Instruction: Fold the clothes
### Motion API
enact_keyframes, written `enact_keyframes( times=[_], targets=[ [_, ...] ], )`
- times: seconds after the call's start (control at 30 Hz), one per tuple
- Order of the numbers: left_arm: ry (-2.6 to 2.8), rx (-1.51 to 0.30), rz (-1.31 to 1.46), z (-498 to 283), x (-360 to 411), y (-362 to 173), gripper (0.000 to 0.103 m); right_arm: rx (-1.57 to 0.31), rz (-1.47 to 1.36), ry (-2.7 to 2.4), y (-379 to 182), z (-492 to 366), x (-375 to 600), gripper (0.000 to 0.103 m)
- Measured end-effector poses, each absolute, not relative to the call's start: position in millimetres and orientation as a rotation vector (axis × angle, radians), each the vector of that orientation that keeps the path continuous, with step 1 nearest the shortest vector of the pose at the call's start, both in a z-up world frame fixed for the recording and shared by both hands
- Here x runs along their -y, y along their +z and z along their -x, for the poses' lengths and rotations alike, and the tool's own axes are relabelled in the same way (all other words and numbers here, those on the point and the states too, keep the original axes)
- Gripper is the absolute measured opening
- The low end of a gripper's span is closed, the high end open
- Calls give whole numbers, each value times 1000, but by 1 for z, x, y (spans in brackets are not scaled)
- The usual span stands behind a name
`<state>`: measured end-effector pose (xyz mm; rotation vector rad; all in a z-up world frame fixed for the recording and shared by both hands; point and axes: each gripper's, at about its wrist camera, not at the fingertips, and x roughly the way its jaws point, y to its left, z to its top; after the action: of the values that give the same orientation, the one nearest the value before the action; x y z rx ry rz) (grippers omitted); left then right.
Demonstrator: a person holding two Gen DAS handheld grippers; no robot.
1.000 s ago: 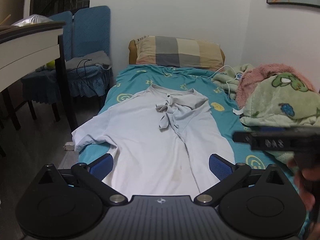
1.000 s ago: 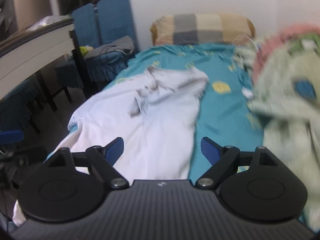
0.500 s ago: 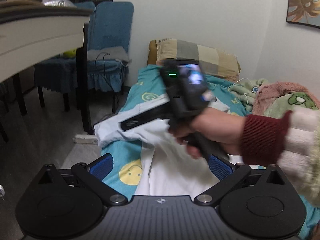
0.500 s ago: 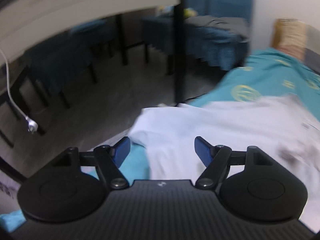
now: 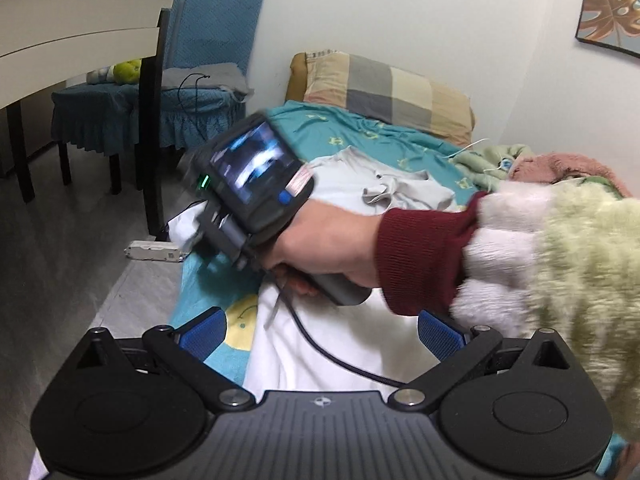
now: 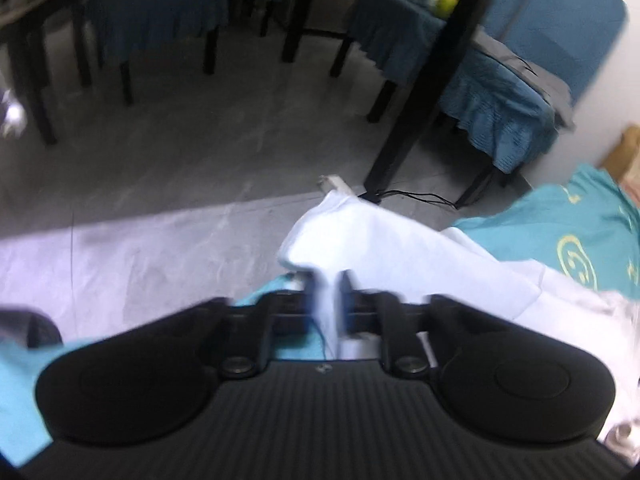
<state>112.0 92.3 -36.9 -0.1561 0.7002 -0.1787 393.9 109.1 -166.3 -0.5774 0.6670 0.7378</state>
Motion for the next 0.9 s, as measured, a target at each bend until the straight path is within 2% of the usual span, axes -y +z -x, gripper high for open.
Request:
enact_keyframes(
  times=[0.27, 0.47, 0.7, 0.8, 0.9],
  targets=[
    [-158, -712, 177, -116, -91, -45, 103, -486, 76, 444, -90, -387, 0, 8],
    [-168, -707, 202, -115, -88, -46, 103, -522, -314, 107, -107, -364, 112, 8],
    [-214, -603, 128, -101, -69, -38, 103, -652, -495, 9, -164, -348, 179, 9],
    [-256, -547, 132, -101, -61, -34, 103, -652, -459, 34, -165, -348, 181, 10],
    [-262, -571, 140, -108, -55, -37, 103, -649, -391, 84, -152, -345, 178, 10]
  ],
)
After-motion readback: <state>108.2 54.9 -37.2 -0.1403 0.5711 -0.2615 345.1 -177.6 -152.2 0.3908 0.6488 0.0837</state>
